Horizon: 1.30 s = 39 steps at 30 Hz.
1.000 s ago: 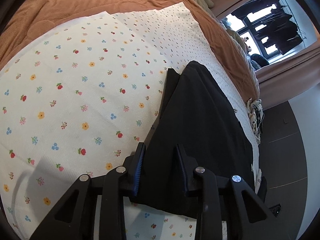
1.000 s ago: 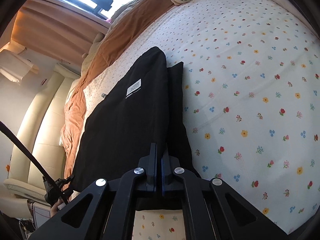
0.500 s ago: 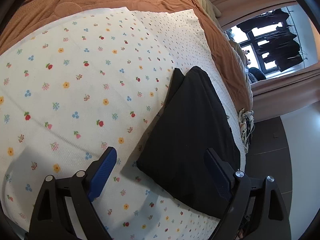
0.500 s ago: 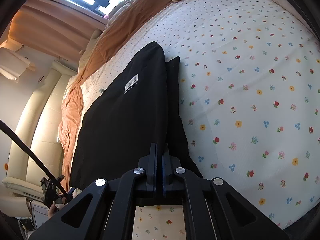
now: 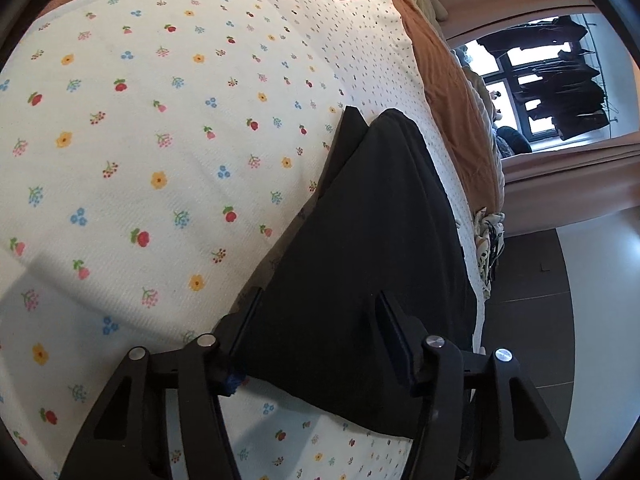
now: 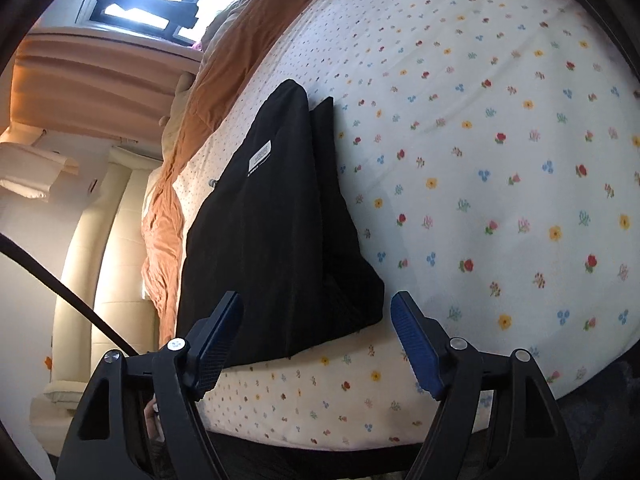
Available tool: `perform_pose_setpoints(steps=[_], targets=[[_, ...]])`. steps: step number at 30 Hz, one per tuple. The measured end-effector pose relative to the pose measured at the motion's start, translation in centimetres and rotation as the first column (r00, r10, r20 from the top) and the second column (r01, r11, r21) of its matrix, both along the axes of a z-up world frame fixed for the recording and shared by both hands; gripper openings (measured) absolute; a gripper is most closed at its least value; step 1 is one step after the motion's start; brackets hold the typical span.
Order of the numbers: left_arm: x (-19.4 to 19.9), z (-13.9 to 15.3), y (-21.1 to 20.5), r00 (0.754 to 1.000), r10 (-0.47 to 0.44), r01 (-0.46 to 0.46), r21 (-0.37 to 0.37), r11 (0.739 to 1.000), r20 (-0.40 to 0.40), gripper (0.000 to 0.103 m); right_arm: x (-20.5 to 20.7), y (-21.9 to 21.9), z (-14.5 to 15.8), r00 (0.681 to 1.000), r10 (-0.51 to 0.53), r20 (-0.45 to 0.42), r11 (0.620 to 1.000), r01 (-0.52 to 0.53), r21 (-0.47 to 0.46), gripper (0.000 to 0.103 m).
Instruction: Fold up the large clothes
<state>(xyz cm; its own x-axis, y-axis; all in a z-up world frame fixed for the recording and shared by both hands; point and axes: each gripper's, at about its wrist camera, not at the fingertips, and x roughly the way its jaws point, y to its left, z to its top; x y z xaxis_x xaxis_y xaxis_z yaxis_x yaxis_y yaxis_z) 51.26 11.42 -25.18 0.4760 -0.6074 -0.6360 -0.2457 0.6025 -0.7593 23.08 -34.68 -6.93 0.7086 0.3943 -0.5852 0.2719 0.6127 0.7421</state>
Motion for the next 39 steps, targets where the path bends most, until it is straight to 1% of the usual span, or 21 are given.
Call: perform_pose_setpoints(steps=[1,2,3,4,5,6,7,8,9,11,14,17,20,22,25,28,31,37,39], targets=[[0.1,-0.1,0.0,1.000,0.000,0.000,-0.001,1.000,-0.001,0.049,-0.1,0.2,-0.5,1.000,0.010,-0.004,1.000,-0.010,0.021,0.075],[0.2,-0.2,0.1,1.000,0.000,0.000,-0.009,1.000,-0.001,0.042,0.1,0.4,-0.9,1.000,0.021,-0.009,0.999,-0.021,0.036,0.075],[0.2,-0.3,0.1,1.000,0.001,-0.001,-0.015,1.000,-0.003,0.033,0.3,0.6,-1.2,0.999,0.029,-0.013,0.998,-0.028,0.050,0.075],[0.2,-0.3,0.1,1.000,-0.001,0.001,-0.018,1.000,-0.001,0.028,0.6,0.8,-1.8,0.999,0.035,-0.019,0.997,-0.033,0.068,0.075],[0.0,-0.1,0.0,1.000,-0.005,0.005,-0.022,1.000,0.013,0.020,0.9,1.1,-2.2,0.999,0.040,-0.023,0.996,-0.038,0.081,0.075],[-0.2,0.2,0.0,1.000,-0.006,0.006,-0.015,1.000,0.026,0.019,1.3,1.2,-2.5,0.999,0.045,-0.020,0.995,-0.043,0.089,0.074],[-0.5,0.7,-0.2,0.999,-0.005,0.005,0.002,1.000,0.040,0.018,1.6,1.4,-2.6,0.999,0.044,-0.011,0.995,-0.043,0.087,0.063],[-0.7,1.0,-0.2,0.999,0.001,-0.001,0.007,1.000,0.047,0.017,2.0,1.3,-2.7,0.999,0.034,-0.008,0.997,-0.033,0.074,0.046],[-0.9,1.1,-0.2,0.999,0.007,-0.007,0.007,1.000,0.049,0.016,2.4,1.1,-3.0,1.000,0.019,-0.023,0.998,-0.018,0.058,0.038],[-1.5,1.4,-0.2,0.998,0.016,-0.017,0.008,1.000,0.054,0.016,3.1,0.5,-3.6,0.999,0.002,-0.036,0.998,0.000,0.062,0.021],[-2.6,1.8,-0.3,0.998,0.017,-0.018,0.003,1.000,0.066,0.015,3.5,0.0,-3.4,1.000,-0.001,-0.017,0.998,0.002,0.060,0.014],[-4.1,2.0,-0.4,0.997,0.019,-0.018,-0.007,1.000,0.069,0.015,3.2,-0.3,-2.8,1.000,-0.002,0.000,0.999,0.002,0.034,0.012],[-6.1,1.9,-0.9,0.997,0.032,-0.030,-0.025,0.999,0.070,0.015,2.8,-0.7,-2.7,1.000,-0.020,0.005,0.999,0.020,0.035,0.012],[-7.0,2.0,-1.0,0.996,0.042,-0.040,-0.032,0.999,0.074,0.015,2.3,-1.1,-2.7,0.999,-0.034,-0.001,0.999,0.034,0.029,0.012],[-7.9,2.1,-1.0,0.996,0.052,-0.049,-0.048,0.998,0.077,0.015,1.4,-0.5,-2.1,1.000,-0.027,-0.014,1.000,0.027,0.002,0.013],[-7.7,1.9,-1.0,0.996,0.050,-0.046,-0.045,0.998,0.080,0.015,0.5,0.0,-0.2,0.999,-0.008,-0.036,0.993,0.004,-0.115,0.016],[-7.2,1.4,-0.4,0.995,0.068,-0.064,-0.056,0.996,0.073,0.015,-0.9,0.8,1.8,0.999,-0.013,-0.039,0.978,0.004,-0.208,0.017],[-7.1,1.9,1.4,0.987,0.120,-0.113,-0.068,0.991,0.108,0.013,-2.8,2.6,5.6,1.000,-0.025,-0.015,0.946,0.019,-0.325,0.017],[-7.3,1.9,2.3,0.986,0.129,-0.121,-0.072,0.990,0.106,0.013,-3.1,2.9,7.0,1.000,-0.014,0.008,0.941,0.015,-0.337,0.018]])
